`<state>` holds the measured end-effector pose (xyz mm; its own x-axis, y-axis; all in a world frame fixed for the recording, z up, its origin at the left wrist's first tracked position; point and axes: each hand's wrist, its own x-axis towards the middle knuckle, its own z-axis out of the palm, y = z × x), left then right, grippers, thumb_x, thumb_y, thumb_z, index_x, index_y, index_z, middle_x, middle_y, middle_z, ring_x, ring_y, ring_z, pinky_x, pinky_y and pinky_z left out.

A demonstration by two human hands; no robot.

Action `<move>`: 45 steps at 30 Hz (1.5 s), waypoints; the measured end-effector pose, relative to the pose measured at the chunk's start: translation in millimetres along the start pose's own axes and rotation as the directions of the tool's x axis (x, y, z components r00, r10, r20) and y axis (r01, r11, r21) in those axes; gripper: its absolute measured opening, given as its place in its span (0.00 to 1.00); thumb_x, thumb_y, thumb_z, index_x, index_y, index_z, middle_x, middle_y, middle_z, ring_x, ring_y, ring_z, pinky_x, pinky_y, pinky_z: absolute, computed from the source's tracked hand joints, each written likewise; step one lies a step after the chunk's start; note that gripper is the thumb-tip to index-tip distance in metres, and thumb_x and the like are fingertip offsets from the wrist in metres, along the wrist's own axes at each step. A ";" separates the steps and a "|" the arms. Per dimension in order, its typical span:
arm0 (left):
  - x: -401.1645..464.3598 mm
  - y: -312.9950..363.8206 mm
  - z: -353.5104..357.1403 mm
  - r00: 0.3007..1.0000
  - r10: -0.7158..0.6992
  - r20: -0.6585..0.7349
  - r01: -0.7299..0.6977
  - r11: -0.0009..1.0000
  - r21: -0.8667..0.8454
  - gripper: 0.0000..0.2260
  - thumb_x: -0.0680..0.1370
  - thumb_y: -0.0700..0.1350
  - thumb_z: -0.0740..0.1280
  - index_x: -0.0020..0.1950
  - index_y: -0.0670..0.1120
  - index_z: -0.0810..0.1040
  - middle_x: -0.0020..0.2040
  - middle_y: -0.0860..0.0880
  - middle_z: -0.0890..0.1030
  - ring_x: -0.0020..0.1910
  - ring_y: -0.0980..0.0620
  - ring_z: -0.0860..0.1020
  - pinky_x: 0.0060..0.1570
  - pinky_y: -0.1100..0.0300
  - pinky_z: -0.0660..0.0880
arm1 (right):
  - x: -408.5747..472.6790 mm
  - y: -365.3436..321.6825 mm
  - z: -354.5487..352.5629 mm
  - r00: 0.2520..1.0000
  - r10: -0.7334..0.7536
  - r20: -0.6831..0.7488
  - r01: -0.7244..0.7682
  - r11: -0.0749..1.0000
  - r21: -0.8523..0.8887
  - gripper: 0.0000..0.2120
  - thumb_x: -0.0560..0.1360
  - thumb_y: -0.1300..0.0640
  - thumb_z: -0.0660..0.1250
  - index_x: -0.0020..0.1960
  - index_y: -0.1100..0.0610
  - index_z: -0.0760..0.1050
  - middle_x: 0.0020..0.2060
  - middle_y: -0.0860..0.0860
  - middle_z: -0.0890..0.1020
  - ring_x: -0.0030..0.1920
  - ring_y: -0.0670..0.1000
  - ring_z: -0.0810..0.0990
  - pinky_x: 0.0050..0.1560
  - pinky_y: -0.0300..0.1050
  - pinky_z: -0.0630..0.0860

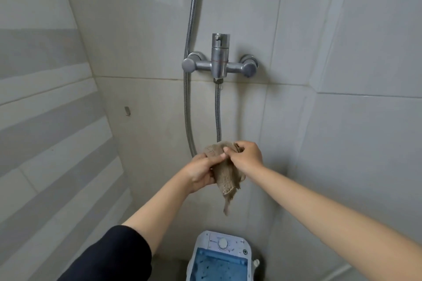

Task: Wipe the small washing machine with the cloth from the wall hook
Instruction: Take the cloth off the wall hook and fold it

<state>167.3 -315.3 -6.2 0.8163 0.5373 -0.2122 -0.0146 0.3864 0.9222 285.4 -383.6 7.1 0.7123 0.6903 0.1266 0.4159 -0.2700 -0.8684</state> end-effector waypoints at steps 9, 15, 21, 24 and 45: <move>23.7 1.0 -11.1 0.993 -0.114 -0.024 0.115 0.991 0.073 0.10 0.79 0.42 0.60 0.58 0.43 0.77 0.51 0.46 0.82 0.48 0.50 0.81 0.38 0.55 0.80 | 14.1 56.6 -1.1 0.897 0.289 0.335 -0.386 0.881 0.273 0.40 0.61 0.29 0.69 0.63 0.54 0.76 0.61 0.48 0.79 0.64 0.50 0.75 0.72 0.57 0.62; 50.8 2.1 -34.9 0.991 -0.036 -0.129 0.076 0.942 0.326 0.04 0.79 0.42 0.63 0.49 0.48 0.78 0.52 0.45 0.82 0.50 0.48 0.80 0.49 0.51 0.78 | -2.0 84.5 25.6 0.638 0.545 0.544 -0.757 0.576 0.310 0.53 0.62 0.25 0.63 0.76 0.56 0.57 0.74 0.63 0.63 0.72 0.64 0.67 0.75 0.61 0.54; 66.1 -24.0 -53.3 0.989 -0.102 -0.111 0.136 0.921 0.366 0.05 0.79 0.44 0.63 0.52 0.47 0.77 0.52 0.46 0.82 0.52 0.48 0.80 0.53 0.49 0.78 | -14.7 91.8 53.3 0.496 0.421 0.759 -0.834 -0.011 0.551 0.49 0.74 0.30 0.52 0.77 0.67 0.44 0.74 0.70 0.56 0.72 0.69 0.61 0.74 0.58 0.58; 67.8 -40.6 -61.3 0.983 -0.161 -0.091 0.183 0.920 0.347 0.04 0.80 0.44 0.62 0.50 0.47 0.76 0.50 0.47 0.81 0.49 0.49 0.80 0.46 0.52 0.79 | -15.0 93.2 66.3 0.596 0.415 0.688 -0.741 -0.047 0.670 0.34 0.76 0.36 0.57 0.62 0.68 0.66 0.59 0.70 0.75 0.64 0.67 0.73 0.66 0.60 0.70; 136.1 -246.3 -140.8 0.829 -0.559 -0.024 0.557 0.821 0.128 0.19 0.75 0.54 0.66 0.61 0.44 0.74 0.56 0.44 0.79 0.46 0.47 0.81 0.41 0.53 0.78 | -2.9 291.7 159.0 0.775 0.388 0.498 -0.592 0.172 0.788 0.12 0.77 0.67 0.61 0.60 0.66 0.73 0.48 0.57 0.83 0.45 0.51 0.84 0.41 0.39 0.83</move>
<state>200.7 -231.8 -307.7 0.6712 0.2474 -0.6988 0.5166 0.5200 0.6803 314.8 -357.6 -322.7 0.4323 0.7648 -0.4776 -0.7952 0.0736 -0.6019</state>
